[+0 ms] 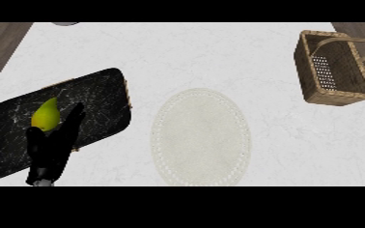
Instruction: Pick the tomato from the placemat and place it in the basket
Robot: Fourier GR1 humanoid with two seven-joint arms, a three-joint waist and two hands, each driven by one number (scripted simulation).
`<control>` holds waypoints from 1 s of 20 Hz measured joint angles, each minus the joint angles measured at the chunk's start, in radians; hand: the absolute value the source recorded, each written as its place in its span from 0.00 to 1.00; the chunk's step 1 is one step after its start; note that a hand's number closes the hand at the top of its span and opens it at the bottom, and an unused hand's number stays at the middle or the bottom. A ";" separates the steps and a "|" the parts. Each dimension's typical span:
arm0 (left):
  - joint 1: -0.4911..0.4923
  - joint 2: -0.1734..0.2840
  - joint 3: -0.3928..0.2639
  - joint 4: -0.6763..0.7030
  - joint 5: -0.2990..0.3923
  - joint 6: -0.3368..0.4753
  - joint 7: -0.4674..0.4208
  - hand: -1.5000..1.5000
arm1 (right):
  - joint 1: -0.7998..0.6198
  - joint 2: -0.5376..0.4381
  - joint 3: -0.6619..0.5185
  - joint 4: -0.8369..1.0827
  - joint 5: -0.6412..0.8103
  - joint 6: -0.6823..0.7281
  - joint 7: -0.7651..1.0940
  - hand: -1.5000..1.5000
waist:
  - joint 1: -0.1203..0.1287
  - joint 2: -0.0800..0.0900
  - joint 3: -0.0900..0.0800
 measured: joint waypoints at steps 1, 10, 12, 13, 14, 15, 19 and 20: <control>-0.002 0.002 0.001 0.000 0.004 -0.007 0.001 0.50 | 0.007 -0.010 -0.010 0.026 -0.004 -0.003 -0.020 1.00 | 0.002 0.001 0.000; -0.005 -0.012 0.003 0.010 -0.014 -0.003 -0.016 0.50 | 0.076 0.001 -0.125 0.162 -0.071 -0.114 -0.140 1.00 | 0.007 0.001 0.003; -0.007 -0.013 0.002 0.008 -0.017 -0.001 -0.006 0.50 | 0.094 0.003 -0.146 0.193 -0.085 -0.136 -0.177 1.00 | 0.008 0.001 0.002; -0.005 -0.011 0.004 0.001 -0.015 -0.003 0.000 0.50 | 0.103 -0.005 -0.158 0.210 -0.094 -0.139 -0.197 1.00 | 0.009 0.002 0.002; -0.006 -0.010 0.006 0.002 -0.011 -0.008 0.002 0.50 | 0.115 0.003 -0.160 0.220 -0.096 -0.155 -0.217 1.00 | 0.009 0.002 0.002; -0.009 -0.015 0.002 0.001 -0.020 0.003 0.014 0.50 | 0.125 0.010 -0.160 0.225 -0.096 -0.166 -0.229 1.00 | 0.008 0.001 0.002; -0.009 -0.014 0.009 0.006 -0.019 -0.005 0.008 0.50 | 0.158 -0.017 -0.166 0.278 -0.080 -0.190 -0.275 1.00 | 0.008 0.001 0.003; -0.009 -0.015 0.008 0.002 -0.021 -0.003 0.011 0.50 | 0.176 -0.027 -0.158 0.290 -0.050 -0.208 -0.281 1.00 | 0.009 0.002 0.002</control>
